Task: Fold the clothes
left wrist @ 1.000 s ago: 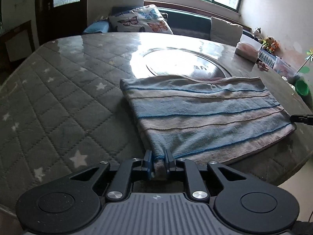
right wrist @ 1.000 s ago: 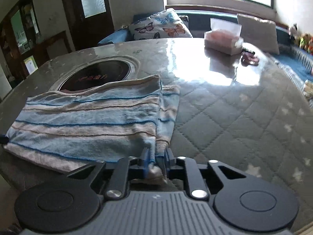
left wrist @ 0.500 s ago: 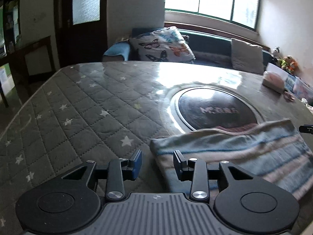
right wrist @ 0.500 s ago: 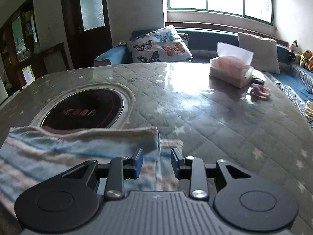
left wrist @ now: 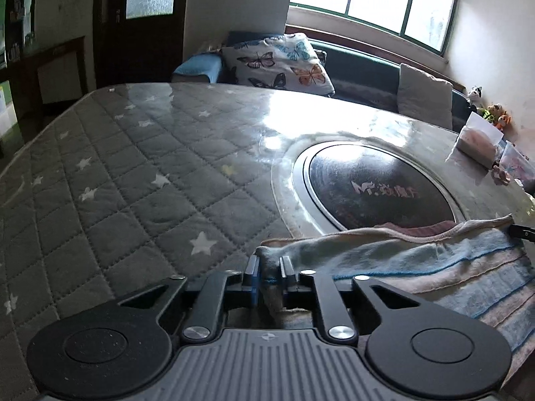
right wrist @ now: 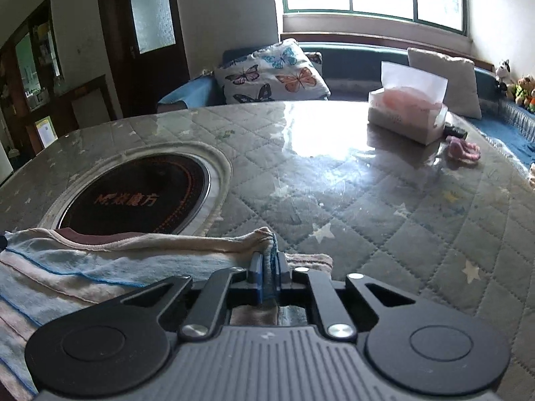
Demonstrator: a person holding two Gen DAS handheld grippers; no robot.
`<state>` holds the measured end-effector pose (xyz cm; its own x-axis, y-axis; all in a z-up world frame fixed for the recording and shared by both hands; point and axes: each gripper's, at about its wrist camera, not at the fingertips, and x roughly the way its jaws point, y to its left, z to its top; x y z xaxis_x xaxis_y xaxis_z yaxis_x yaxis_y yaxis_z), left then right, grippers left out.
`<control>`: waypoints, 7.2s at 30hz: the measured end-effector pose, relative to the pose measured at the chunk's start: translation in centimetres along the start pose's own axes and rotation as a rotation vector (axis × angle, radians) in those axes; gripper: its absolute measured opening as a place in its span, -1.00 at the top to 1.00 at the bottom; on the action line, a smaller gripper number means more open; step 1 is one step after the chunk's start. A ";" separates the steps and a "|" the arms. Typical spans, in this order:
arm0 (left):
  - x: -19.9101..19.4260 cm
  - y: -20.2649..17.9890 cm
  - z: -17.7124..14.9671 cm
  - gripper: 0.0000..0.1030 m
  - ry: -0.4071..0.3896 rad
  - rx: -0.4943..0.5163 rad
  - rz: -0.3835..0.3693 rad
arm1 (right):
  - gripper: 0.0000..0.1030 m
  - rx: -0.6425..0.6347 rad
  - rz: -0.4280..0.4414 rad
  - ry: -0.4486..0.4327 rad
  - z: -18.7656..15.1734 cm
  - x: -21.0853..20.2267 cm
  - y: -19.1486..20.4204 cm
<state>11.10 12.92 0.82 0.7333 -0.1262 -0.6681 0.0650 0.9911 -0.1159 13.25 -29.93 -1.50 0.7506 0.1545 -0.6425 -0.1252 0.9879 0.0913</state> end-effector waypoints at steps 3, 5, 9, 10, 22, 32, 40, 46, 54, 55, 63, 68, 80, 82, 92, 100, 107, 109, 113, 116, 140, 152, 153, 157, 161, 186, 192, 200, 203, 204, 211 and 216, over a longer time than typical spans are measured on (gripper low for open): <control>-0.6 -0.4 0.3 0.88 -0.025 0.010 -0.002 | 0.91 -0.007 0.000 -0.031 0.3 -0.9 0.3; -1.5 -0.6 0.6 0.88 -0.052 0.010 -0.015 | 0.91 -0.008 -0.002 -0.051 0.4 -1.5 0.5; -3.0 -1.1 1.5 0.88 -0.107 0.019 -0.056 | 0.91 0.006 0.005 -0.110 0.8 -3.6 0.5; -2.9 -1.3 1.6 0.88 -0.112 0.024 -0.060 | 0.91 0.012 0.005 -0.124 0.8 -4.1 0.5; 2.1 -2.1 1.2 0.51 -0.015 0.071 0.039 | 0.68 0.060 -0.100 -0.035 -0.6 -1.6 -1.4; 0.0 -6.3 2.4 0.37 -0.050 0.141 -0.075 | 0.35 -0.032 0.006 -0.061 0.5 -1.6 2.3; 3.6 -9.9 2.4 0.38 0.039 0.200 -0.143 | 0.36 -0.028 -0.008 -0.001 -0.1 1.6 1.8; 5.7 -10.1 1.7 0.38 0.060 0.224 -0.071 | 0.35 -0.066 -0.025 0.000 0.0 2.0 1.7; 5.0 -9.3 2.0 0.36 0.046 0.178 -0.057 | 0.24 -0.150 -0.052 0.006 0.9 2.3 3.3; 4.5 -9.0 2.1 0.34 0.040 0.170 -0.060 | 0.22 -0.159 -0.056 0.007 1.0 2.3 3.5; 0.1 -6.1 1.6 -0.05 -0.004 0.075 -0.037 | -0.06 -0.281 0.094 0.004 0.4 1.1 9.9; -2.2 -4.2 0.1 -0.11 0.004 0.026 -0.013 | -0.06 -0.353 0.116 0.018 -0.6 2.1 13.6; -4.6 -2.7 -2.8 -0.24 0.034 -0.025 -0.022 | -0.11 -0.387 0.121 0.047 -4.4 -2.2 14.4; -4.7 -2.7 -3.1 -0.24 0.037 -0.027 -0.027 | -0.16 -0.385 0.135 0.061 -5.3 -3.3 14.5; -5.1 -3.0 -4.3 -0.21 0.070 -0.039 -0.074 | -0.18 -0.523 0.163 0.081 -8.4 -8.2 15.9; -5.2 -2.3 -4.2 -0.21 0.069 -0.079 -0.082 | -0.18 -0.579 0.281 0.038 -7.2 -8.8 18.7; -5.4 -0.4 -2.7 -0.24 0.029 -0.148 -0.055 | -0.17 -0.712 0.456 0.026 -7.0 -7.6 24.4; -5.4 0.0 -2.4 -0.29 0.029 -0.170 -0.058 | -0.13 -0.746 0.484 0.023 -7.1 -7.2 26.1; -5.0 0.4 -2.2 -0.34 0.044 -0.205 -0.077 | -0.04 -0.792 0.524 0.027 -7.4 -6.3 28.7; -4.7 0.4 -2.2 -0.41 0.059 -0.226 -0.099 | 0.23 -0.823 0.528 0.038 -8.0 -5.7 29.8; -1.1 -0.5 -2.0 0.77 0.163 -0.422 -0.256 | 0.81 -0.559 0.572 0.005 -4.7 -8.9 23.9; -3.0 -2.5 -0.1 0.79 0.096 -0.362 -0.266 | 0.77 -0.347 0.225 0.027 -2.7 -4.2 14.6; -3.3 -2.8 0.2 0.80 0.091 -0.355 -0.268 | 0.77 -0.335 0.213 0.028 -2.6 -3.6 14.2; -4.1 -4.1 1.5 0.80 0.075 -0.328 -0.269 | 0.77 -0.308 0.195 0.035 -2.8 -1.4 13.4; -4.8 -6.0 3.2 0.81 0.064 -0.298 -0.273 | 0.75 -0.324 0.198 0.047 -3.3 -0.5 13.7; 0.8 -28.9 7.1 0.82 0.196 0.036 -0.318 | 0.35 -0.141 0.106 -0.006 -5.7 -8.5 0.7; 2.9 -32.8 5.1 0.82 0.261 0.106 -0.302 | 0.34 -0.086 0.105 0.016 -7.0 -8.7 -1.5; 4.6 -34.6 3.1 0.66 0.323 0.141 -0.328 | 0.28 -0.071 0.125 0.014 -7.7 -8.7 -2.2; 4.6 -34.8 2.8 0.47 0.321 0.147 -0.354 | 0.27 -0.074 0.129 0.014 -7.7 -8.7 -2.2; 4.5 -34.8 2.8 0.42 0.322 0.144 -0.372 | 0.26 -0.074 0.129 0.014 -7.7 -8.7 -2.3; 3.3 -34.6 2.8 0.29 0.299 0.155 -0.480 | 0.24 -0.068 0.119 0.017 -7.8 -9.1 -2.6; 1.6 -32.4 2.9 0.12 0.251 0.165 -0.484 | 0.17 -0.076 0.092 0.021 -8.0 -10.4 -3.4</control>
<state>12.16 -19.28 5.63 0.4118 -0.5532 -0.7241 0.4733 0.8089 -0.3488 0.69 -34.94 -1.22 0.7201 0.2430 -0.6499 -0.2422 0.9658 0.0927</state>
